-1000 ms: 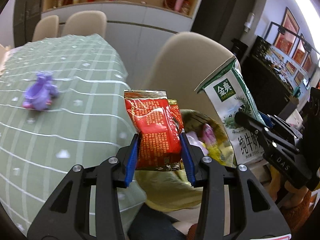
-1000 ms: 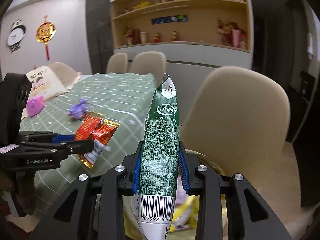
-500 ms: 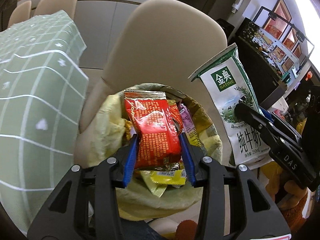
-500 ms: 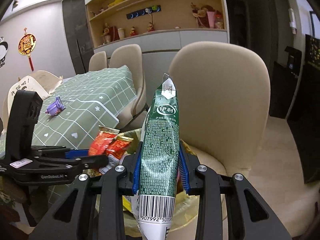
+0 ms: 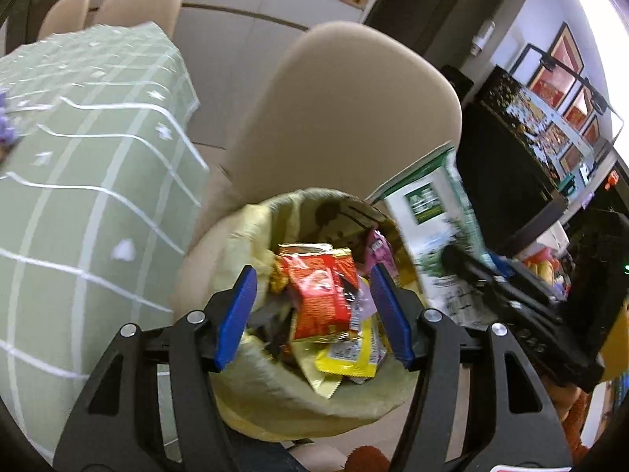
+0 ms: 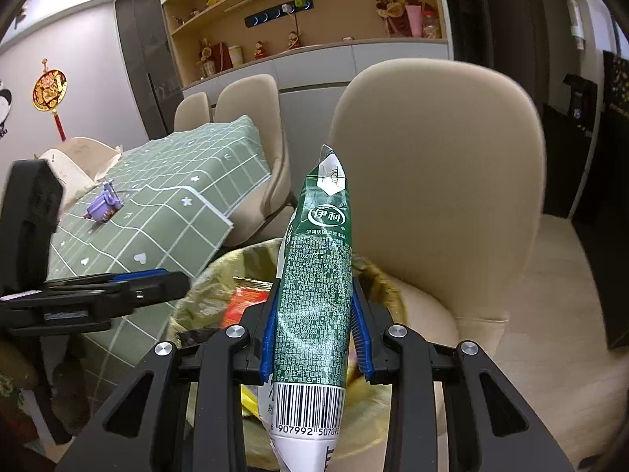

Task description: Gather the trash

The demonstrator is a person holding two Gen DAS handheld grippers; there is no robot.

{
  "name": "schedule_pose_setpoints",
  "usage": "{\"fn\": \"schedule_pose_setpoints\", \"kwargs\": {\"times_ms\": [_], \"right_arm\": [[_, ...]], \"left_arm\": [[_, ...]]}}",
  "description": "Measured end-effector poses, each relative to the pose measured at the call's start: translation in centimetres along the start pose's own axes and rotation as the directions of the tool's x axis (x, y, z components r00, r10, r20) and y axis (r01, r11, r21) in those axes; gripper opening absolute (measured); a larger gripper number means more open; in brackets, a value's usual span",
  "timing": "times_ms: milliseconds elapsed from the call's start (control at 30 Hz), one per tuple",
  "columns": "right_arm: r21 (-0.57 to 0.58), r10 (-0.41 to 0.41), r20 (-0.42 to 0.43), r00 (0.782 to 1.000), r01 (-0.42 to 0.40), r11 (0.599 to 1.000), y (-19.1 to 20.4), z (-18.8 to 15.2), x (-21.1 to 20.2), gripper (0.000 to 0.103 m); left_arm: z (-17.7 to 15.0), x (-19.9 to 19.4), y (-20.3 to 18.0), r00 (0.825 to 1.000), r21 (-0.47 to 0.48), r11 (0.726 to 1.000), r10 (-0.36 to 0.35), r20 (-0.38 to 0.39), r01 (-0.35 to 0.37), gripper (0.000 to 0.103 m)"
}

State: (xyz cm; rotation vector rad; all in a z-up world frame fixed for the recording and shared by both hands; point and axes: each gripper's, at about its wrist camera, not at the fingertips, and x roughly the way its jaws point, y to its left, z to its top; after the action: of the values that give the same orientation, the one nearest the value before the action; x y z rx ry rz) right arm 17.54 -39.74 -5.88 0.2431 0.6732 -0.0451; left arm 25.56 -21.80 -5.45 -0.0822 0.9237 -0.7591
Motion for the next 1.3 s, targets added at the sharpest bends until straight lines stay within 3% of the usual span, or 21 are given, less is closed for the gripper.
{"fn": "schedule_pose_setpoints", "kwargs": {"times_ms": [100,267,567,767,867,900,1133,1300], "right_arm": [[0.005,0.028,-0.041,0.999,-0.028,1.0,1.5,-0.3,2.6,0.031],[-0.038,-0.032,-0.234,0.972,0.023,0.999,3.8,-2.5,8.8,0.031],[-0.095,-0.098,-0.337,0.936,0.07,0.993,5.7,-3.6,11.3,0.031],[-0.049,-0.073,-0.276,0.959,0.062,0.997,5.7,-3.5,9.8,0.032],[-0.025,-0.065,-0.241,0.968,0.061,0.998,5.3,-3.6,8.2,0.052],[-0.022,-0.072,-0.218,0.973,0.069,0.997,5.3,-3.6,7.5,0.054],[0.035,-0.048,-0.149,0.988,0.054,0.998,5.5,-3.6,2.6,0.055],[-0.019,-0.015,-0.074,0.997,0.013,1.0,9.2,-4.4,-3.1,0.055]], "left_arm": [[-0.4,-1.7,0.9,0.999,-0.027,1.0,0.015,0.033,-0.014,0.057],[-1.3,-4.1,2.0,0.997,-0.04,0.999,0.038,0.069,-0.036,0.057],[-2.4,-6.4,2.3,0.994,-0.021,0.999,0.034,0.108,-0.032,0.057],[-3.3,-8.1,2.7,0.99,-0.011,0.999,0.036,0.137,-0.035,0.065],[-4.0,-9.1,3.0,0.986,-0.008,0.998,0.057,0.156,-0.056,0.066],[-4.2,-9.3,3.1,0.986,-0.008,0.998,0.06,0.159,-0.06,0.066],[-6.3,-11.7,4.3,0.981,-0.026,0.994,0.109,0.162,-0.106,0.088],[-9.3,-15.6,4.9,0.953,-0.032,0.978,0.209,0.218,-0.207,0.09]]}}
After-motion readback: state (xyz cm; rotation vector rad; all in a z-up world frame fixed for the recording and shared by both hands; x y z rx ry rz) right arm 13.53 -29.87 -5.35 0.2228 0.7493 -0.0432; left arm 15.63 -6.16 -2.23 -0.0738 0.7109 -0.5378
